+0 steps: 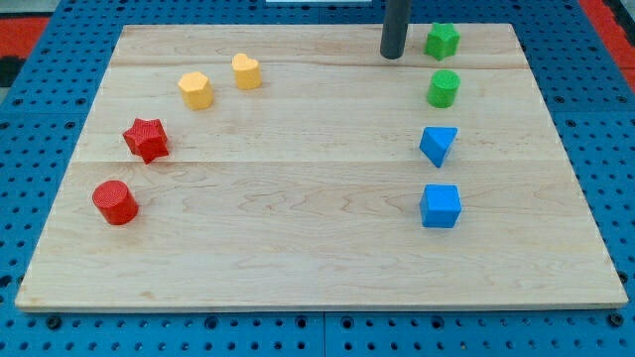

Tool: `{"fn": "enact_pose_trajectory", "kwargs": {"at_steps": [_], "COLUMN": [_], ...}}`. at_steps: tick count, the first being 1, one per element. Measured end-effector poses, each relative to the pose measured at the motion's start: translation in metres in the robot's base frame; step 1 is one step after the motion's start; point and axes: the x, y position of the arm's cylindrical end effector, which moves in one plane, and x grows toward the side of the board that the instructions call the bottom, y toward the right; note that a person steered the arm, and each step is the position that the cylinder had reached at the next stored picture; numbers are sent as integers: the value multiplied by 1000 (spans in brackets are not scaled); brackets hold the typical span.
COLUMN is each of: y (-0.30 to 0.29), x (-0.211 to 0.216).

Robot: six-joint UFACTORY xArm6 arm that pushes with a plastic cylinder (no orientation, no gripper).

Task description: Push the yellow heart to the bottom center

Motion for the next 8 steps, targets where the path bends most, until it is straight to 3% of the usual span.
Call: {"fn": "enact_pose_trajectory", "kwargs": {"at_steps": [3, 4, 8], "y": [-183, -205, -169], "x": [-6, 18, 179]}}
